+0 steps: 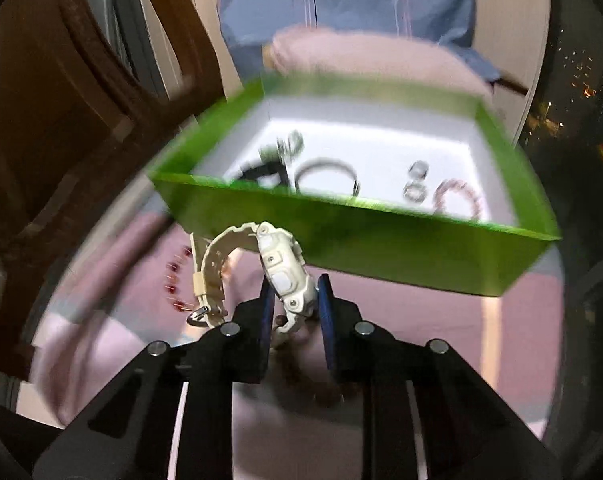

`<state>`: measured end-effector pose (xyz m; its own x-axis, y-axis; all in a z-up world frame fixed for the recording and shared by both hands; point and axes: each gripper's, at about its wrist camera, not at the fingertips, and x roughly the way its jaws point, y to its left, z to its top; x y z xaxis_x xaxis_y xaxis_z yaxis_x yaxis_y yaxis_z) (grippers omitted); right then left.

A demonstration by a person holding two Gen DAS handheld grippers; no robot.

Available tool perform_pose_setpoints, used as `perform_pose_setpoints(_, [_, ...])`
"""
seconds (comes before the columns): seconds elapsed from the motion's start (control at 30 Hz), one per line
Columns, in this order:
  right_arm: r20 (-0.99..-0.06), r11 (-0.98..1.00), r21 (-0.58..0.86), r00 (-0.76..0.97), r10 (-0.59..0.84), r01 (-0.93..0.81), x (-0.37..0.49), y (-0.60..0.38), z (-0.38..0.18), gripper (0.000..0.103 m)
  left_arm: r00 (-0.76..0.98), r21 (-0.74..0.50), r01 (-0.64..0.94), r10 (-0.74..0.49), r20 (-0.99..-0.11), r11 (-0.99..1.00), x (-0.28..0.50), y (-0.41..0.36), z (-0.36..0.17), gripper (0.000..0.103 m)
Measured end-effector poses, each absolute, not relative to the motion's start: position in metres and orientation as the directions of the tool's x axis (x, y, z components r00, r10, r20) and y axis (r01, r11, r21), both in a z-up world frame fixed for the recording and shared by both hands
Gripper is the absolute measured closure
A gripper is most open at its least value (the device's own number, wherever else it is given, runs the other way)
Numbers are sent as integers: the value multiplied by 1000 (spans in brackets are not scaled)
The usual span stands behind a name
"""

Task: Organize jewelry
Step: 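Lift the flower bracelet with the left gripper while the right gripper lifts the white watch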

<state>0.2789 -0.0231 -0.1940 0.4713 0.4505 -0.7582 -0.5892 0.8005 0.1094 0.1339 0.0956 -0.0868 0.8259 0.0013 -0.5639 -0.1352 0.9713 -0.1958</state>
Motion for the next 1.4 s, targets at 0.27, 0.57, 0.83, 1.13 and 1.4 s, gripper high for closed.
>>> perform_pose_setpoints(0.27, [-556, 818, 174, 631, 542, -549, 211, -128, -102, 81, 830, -200, -113, -18, -557, 973, 136, 82, -89, 82])
perform_pose_setpoints(0.57, [-513, 863, 182, 703, 492, -471, 197, -185, -101, 81, 822, -191, -81, -43, -568, 978, 146, 49, -101, 82])
perform_pose_setpoints(0.83, [-512, 861, 197, 700, 498, -469, 202, -188, -100, 81, 812, -182, -84, -38, -582, 980, 153, 43, -109, 82])
perform_pose_setpoints(1.13, [-523, 854, 186, 686, 505, -486, 201, -183, -105, 81, 808, -179, -78, -43, -588, 981, 156, 41, -111, 82])
perform_pose_setpoints(1.4, [-538, 852, 178, 676, 503, -492, 204, -175, -108, 81, 801, -178, -78, -45, -597, 981, 156, 43, -113, 82])
